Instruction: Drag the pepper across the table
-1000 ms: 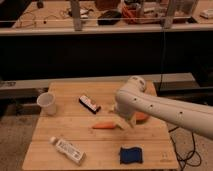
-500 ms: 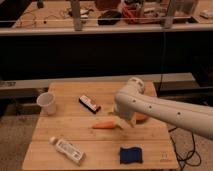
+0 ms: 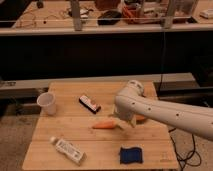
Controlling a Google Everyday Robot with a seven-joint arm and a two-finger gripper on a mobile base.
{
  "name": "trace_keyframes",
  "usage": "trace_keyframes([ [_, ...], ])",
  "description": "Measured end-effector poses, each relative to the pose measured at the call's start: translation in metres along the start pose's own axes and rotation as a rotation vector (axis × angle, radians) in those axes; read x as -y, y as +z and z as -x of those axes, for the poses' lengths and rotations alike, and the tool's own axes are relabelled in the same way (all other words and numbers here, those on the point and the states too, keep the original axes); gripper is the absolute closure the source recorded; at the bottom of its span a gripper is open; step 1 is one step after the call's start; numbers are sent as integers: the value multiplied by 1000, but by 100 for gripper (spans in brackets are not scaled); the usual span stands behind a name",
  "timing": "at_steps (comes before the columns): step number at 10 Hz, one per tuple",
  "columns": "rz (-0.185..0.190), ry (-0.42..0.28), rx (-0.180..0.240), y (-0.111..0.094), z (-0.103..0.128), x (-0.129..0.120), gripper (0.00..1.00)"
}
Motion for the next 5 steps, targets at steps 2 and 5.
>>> trace_keyframes([
  [2, -2, -38, -4, 7, 0, 1, 20],
  [5, -5, -74, -7, 13, 1, 3, 20],
])
